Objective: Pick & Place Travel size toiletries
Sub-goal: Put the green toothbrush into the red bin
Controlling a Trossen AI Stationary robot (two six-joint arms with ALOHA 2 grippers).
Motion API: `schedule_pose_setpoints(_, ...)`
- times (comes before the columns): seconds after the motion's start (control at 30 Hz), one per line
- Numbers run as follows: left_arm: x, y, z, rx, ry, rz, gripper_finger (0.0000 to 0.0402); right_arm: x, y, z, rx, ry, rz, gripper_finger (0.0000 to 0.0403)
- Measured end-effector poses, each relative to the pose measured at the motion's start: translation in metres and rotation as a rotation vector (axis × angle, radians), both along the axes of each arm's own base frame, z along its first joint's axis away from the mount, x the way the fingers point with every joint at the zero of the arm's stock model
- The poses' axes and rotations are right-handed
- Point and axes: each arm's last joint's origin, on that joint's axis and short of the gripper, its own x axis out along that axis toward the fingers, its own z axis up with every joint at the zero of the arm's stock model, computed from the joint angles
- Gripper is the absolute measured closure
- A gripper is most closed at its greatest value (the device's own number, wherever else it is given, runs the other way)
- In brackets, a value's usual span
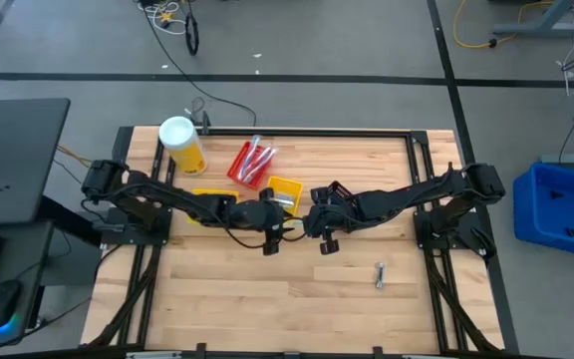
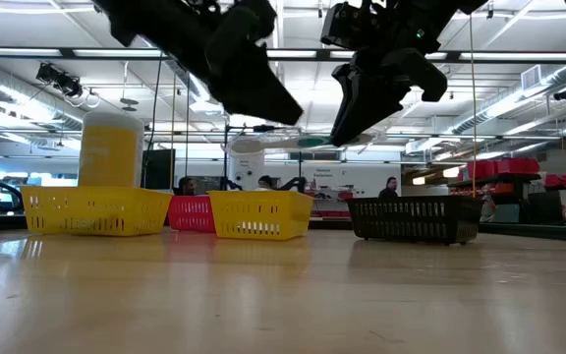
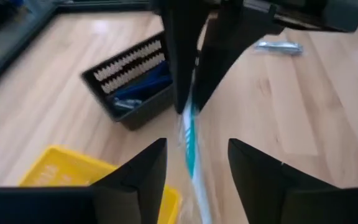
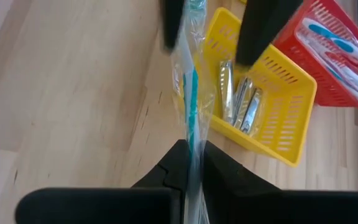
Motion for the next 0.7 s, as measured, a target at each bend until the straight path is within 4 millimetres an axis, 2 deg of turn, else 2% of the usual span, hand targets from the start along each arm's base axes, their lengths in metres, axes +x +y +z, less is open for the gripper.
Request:
schedule_pose_setpoints(0.17, 0.005, 0.011, -0.009, -0.049, 0.028, -0.009, 0.0198, 0.001, 0.000, 0.001, 0.005, -0.016, -0.005, 0.0368)
schedule_pose_setpoints(0.37, 0.006, 0.019, -0.014, -0.049, 0.057, 0.005, 0.0197, 0.006, 0.001, 0.004, 0.031, -0.083, -0.024, 0.0368)
schedule_pose_setpoints(0.53, 0.005, 0.020, -0.015, -0.034, 0.069, -0.010, 0.0219, 0.006, 0.001, 0.004, 0.032, -0.081, -0.027, 0.0368)
schedule_pose_setpoints(0.7, 0.005, 0.019, -0.015, -0.024, 0.071, -0.036, 0.0268, 0.006, 0.000, 0.005, 0.032, -0.088, -0.028, 0.0368)
